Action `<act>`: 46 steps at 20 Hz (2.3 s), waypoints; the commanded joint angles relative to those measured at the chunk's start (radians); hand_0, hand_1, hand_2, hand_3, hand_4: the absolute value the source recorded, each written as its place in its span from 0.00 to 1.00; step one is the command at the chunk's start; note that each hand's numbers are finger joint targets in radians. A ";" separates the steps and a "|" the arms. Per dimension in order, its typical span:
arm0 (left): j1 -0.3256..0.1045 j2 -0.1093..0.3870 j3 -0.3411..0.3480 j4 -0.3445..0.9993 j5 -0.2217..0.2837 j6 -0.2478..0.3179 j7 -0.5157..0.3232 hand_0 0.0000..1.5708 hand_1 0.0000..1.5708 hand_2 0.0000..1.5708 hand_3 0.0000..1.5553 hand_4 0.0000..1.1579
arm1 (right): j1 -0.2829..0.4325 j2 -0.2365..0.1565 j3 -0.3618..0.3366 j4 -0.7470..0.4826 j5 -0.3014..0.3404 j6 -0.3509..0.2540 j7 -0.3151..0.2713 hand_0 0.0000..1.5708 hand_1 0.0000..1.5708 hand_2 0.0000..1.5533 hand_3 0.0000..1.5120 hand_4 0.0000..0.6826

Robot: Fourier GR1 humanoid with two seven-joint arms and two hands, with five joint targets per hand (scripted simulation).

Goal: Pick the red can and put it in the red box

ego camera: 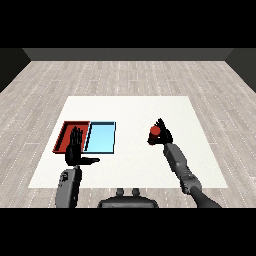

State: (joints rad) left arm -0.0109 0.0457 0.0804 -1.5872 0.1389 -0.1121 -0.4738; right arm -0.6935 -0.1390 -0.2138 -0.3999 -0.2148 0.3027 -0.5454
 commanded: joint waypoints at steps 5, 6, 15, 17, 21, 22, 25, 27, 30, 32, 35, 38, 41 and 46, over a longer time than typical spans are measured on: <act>0.020 0.007 -0.005 0.003 0.022 -0.030 -0.006 0.00 0.00 0.00 0.00 0.00 | -0.029 -0.001 -0.008 0.077 0.015 -0.030 -0.012 0.00 0.00 0.00 0.00 0.00; -0.007 -0.006 -0.008 -0.014 0.010 0.006 0.015 0.00 0.00 0.00 0.00 0.00 | -0.029 0.034 0.016 0.027 0.028 -0.077 0.030 0.00 0.00 0.00 0.00 0.00; 0.010 0.021 0.016 -0.035 0.021 -0.006 0.015 0.00 0.00 0.00 0.00 0.00 | -0.111 -0.020 0.010 0.154 0.082 -0.205 0.017 0.97 0.97 0.95 0.95 0.84; -0.032 -0.014 -0.012 0.073 -0.033 0.015 -0.060 0.00 0.00 0.00 0.00 0.00 | -0.086 -0.022 0.010 0.150 0.085 -0.205 -0.002 0.97 0.97 0.95 0.95 0.84; 0.042 0.016 0.004 -0.012 0.029 -0.029 -0.027 0.00 0.00 0.00 0.00 0.00 | -0.081 0.028 0.041 0.109 0.113 -0.269 0.027 0.98 0.98 0.95 0.94 0.84; 0.065 0.019 0.002 -0.061 0.027 -0.025 -0.018 0.00 0.00 0.00 0.00 0.00 | -0.124 0.017 0.041 0.173 0.131 -0.284 0.018 0.97 0.97 0.95 0.94 0.81; 0.014 0.006 0.001 0.022 0.016 -0.014 -0.030 0.00 0.00 0.00 0.00 0.00 | -0.076 0.014 0.053 0.170 0.146 -0.264 -0.019 0.97 0.97 0.95 0.94 0.80; 0.062 -0.036 -0.040 -0.038 -0.018 0.027 -0.034 0.00 0.00 0.00 0.00 0.00 | -0.125 0.039 0.040 0.191 0.140 -0.304 0.014 0.97 0.97 0.95 0.93 0.80; 0.014 -0.014 -0.032 -0.030 0.007 0.006 0.021 0.00 0.00 0.00 0.00 0.00 | -0.041 0.055 0.066 0.061 0.141 -0.316 0.028 0.99 0.99 0.95 0.93 0.82; 0.042 0.000 -0.016 -0.072 0.017 0.008 0.038 0.00 0.00 0.00 0.00 0.00 | -0.071 0.019 0.044 0.137 0.144 -0.289 -0.010 0.99 0.99 0.95 0.93 0.82; 0.000 -0.015 -0.025 -0.077 0.015 0.033 0.072 0.00 0.00 0.00 0.00 0.00 | -0.088 0.043 0.053 0.059 0.147 -0.329 -0.008 0.97 0.97 0.95 0.92 0.85; 0.047 -0.024 -0.048 -0.042 -0.019 0.009 -0.027 0.00 0.00 0.00 0.00 0.00 | -0.116 0.014 0.032 -0.010 0.117 -0.319 0.033 0.98 0.98 0.95 0.91 0.86; -0.024 0.027 0.012 -0.040 0.039 -0.007 0.056 0.00 0.00 0.00 0.00 0.00 | -0.084 -0.036 0.028 -0.104 0.095 -0.261 0.051 0.98 0.98 0.94 0.91 0.85; 0.044 -0.015 -0.066 -0.113 -0.036 0.042 0.076 0.00 0.00 0.00 0.00 0.00 | 0.078 -0.048 0.069 -0.397 0.074 -0.250 0.149 0.96 0.96 0.94 0.91 0.89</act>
State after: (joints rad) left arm 0.0135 0.0366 0.0348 -1.6438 0.1179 -0.0901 -0.4424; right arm -0.7054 -0.1447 -0.1605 -0.6165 -0.1193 0.0157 -0.4655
